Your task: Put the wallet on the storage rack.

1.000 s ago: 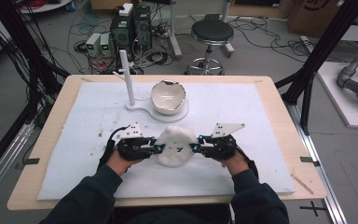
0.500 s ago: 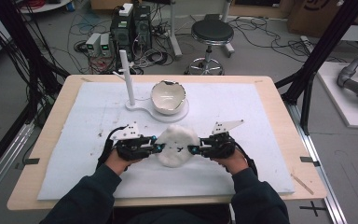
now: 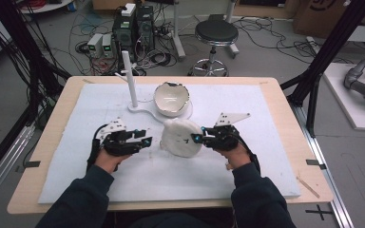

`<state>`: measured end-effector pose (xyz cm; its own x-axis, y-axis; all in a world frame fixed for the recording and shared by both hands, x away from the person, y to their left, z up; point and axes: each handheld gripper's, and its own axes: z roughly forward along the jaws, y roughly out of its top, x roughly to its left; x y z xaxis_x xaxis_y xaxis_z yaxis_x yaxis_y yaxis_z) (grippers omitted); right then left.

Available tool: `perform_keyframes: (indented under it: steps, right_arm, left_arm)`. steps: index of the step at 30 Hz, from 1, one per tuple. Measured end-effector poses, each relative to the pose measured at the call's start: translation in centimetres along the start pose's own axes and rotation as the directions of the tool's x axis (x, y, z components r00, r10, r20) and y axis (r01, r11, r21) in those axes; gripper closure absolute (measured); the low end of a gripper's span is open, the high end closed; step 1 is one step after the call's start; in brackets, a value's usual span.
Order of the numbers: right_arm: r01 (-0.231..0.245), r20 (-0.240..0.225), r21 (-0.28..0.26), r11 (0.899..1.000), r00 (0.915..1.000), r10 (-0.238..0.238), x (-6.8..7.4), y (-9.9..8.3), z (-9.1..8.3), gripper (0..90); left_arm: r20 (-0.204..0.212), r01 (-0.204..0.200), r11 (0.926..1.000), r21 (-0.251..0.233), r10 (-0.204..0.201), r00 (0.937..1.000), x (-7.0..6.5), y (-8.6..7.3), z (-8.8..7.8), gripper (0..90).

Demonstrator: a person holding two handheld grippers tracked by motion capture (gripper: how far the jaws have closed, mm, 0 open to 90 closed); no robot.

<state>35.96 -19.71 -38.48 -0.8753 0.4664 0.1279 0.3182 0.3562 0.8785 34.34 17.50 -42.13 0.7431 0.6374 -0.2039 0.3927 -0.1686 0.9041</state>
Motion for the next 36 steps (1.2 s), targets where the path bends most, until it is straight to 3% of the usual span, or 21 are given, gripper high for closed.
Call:
perform_keyframes:
  steps: [1, 2, 3, 5, 6, 7, 8, 9, 11, 17, 18, 19, 20, 21, 24, 26, 30, 32, 33, 36]
  right_arm:
    - [0.007, 0.008, -0.01, 1.0, 0.9999, -0.007, -0.2, 0.4, 0.0, 74.7]
    - [0.007, 0.008, -0.01, 1.0, 0.9999, -0.007, -0.2, 0.4, 0.0, 74.7]
    - [0.01, 0.024, -0.023, 1.0, 0.9997, -0.009, -0.5, 1.3, 0.0, 74.8]
    - [0.014, 0.031, -0.028, 1.0, 0.9994, -0.013, -0.7, 1.7, 0.0, 74.8]
    - [0.018, 0.04, -0.035, 0.999, 0.9991, -0.017, -0.9, 2.2, 0.0, 74.9]
    - [0.035, 0.057, -0.035, 0.999, 0.9978, -0.033, -1.2, 3.4, 0.0, 75.0]
    - [0.035, 0.057, -0.035, 0.999, 0.9978, -0.033, -1.2, 3.4, 0.0, 75.0]
    - [0.061, 0.074, -0.04, 0.997, 0.9956, -0.058, -1.6, 4.7, 0.1, 75.0]
    - [0.082, 0.09, -0.044, 0.996, 0.9929, -0.077, -1.9, 6.1, 0.2, 75.0]
    - [0.13, 0.135, -0.05, 0.99, 0.9833, -0.122, -2.7, 9.3, 0.7, 75.0]
    - [0.153, 0.162, -0.044, 0.987, 0.9763, -0.144, -3.1, 10.5, 1.1, 75.0]
    - [0.153, 0.162, -0.044, 0.987, 0.9763, -0.144, -3.1, 10.5, 1.1, 75.0]
    - [0.175, 0.188, -0.023, 0.984, 0.9677, -0.168, -3.5, 11.4, 1.6, 75.0]
    - [0.175, 0.188, -0.023, 0.984, 0.9677, -0.168, -3.5, 11.4, 1.6, 75.0]
    - [0.23, 0.232, 0.025, 0.973, 0.9454, -0.229, -4.0, 12.6, 2.6, 75.1]
    - [0.273, 0.26, 0.049, 0.961, 0.9252, -0.276, -4.3, 13.1, 3.2, 75.1]
    - [0.328, 0.272, 0.061, 0.943, 0.9032, -0.332, -5.3, 13.2, 4.8, 75.1]
    - [0.335, 0.27, 0.064, 0.94, 0.9009, -0.339, -5.4, 13.1, 5.2, 75.1]
    - [0.353, 0.27, 0.081, 0.932, 0.8923, -0.362, -5.9, 12.8, 5.9, 75.1]
    - [0.368, 0.251, 0.115, 0.923, 0.8876, -0.386, -6.4, 12.3, 7.1, 75.1]
  left_arm:
    - [-0.051, 0.0, 0.9997, -0.023, -0.001, 0.9987, 1.1, -0.2, -1.2, 51.1]
    - [-0.051, 0.0, 0.9997, -0.023, -0.001, 0.9987, 1.1, -0.2, -1.2, 50.4]
    - [-0.094, 0.022, 0.998, -0.059, -0.027, 0.9952, 2.3, -0.3, -2.3, 48.0]
    - [-0.118, 0.034, 0.9961, -0.082, -0.044, 0.992, 2.9, -0.4, -2.9, 44.9]
    - [-0.14, 0.048, 0.9931, -0.107, -0.063, 0.9881, 3.4, -0.4, -3.4, 40.7]
    - [-0.18, 0.081, 0.9864, -0.143, -0.106, 0.9779, 4.2, -0.5, -4.2, 28.9]
    - [-0.18, 0.081, 0.9864, -0.143, -0.106, 0.9779, 4.2, -0.5, -4.2, 25.2]
    - [-0.197, 0.096, 0.9834, -0.154, -0.126, 0.9722, 4.8, -0.7, -4.7, 22.5]
    - [-0.201, 0.103, 0.9823, -0.156, -0.134, 0.9705, 5.1, -0.8, -4.9, 20.9]
    - [-0.196, 0.105, 0.9853, -0.134, -0.13, 0.9718, 5.0, -1.0, -4.5, 21.0]
    - [-0.198, 0.105, 0.9855, -0.134, -0.13, 0.9716, 5.0, -1.0, -4.5, 21.2]
    - [-0.198, 0.106, 0.9852, -0.134, -0.132, 0.9714, 5.1, -1.0, -4.5, 21.2]
    - [-0.198, 0.111, 0.9845, -0.136, -0.137, 0.9706, 5.1, -1.0, -4.5, 21.2]
    - [-0.199, 0.113, 0.984, -0.137, -0.139, 0.97, 5.2, -1.0, -4.5, 21.2]
    - [-0.199, 0.118, 0.9832, -0.14, -0.145, 0.9692, 5.2, -1.0, -4.5, 21.3]
    - [-0.196, 0.118, 0.9837, -0.136, -0.143, 0.9702, 5.2, -1.0, -4.5, 21.5]
    - [-0.193, 0.118, 0.9841, -0.132, -0.143, 0.9708, 5.2, -1.1, -4.4, 21.9]
    - [-0.19, 0.12, 0.984, -0.131, -0.144, 0.9712, 5.2, -1.1, -4.4, 22.0]
    - [-0.188, 0.123, 0.9835, -0.132, -0.147, 0.9711, 5.1, -1.1, -4.3, 22.0]
    - [-0.185, 0.121, 0.9842, -0.129, -0.144, 0.9721, 5.1, -1.1, -4.3, 22.2]
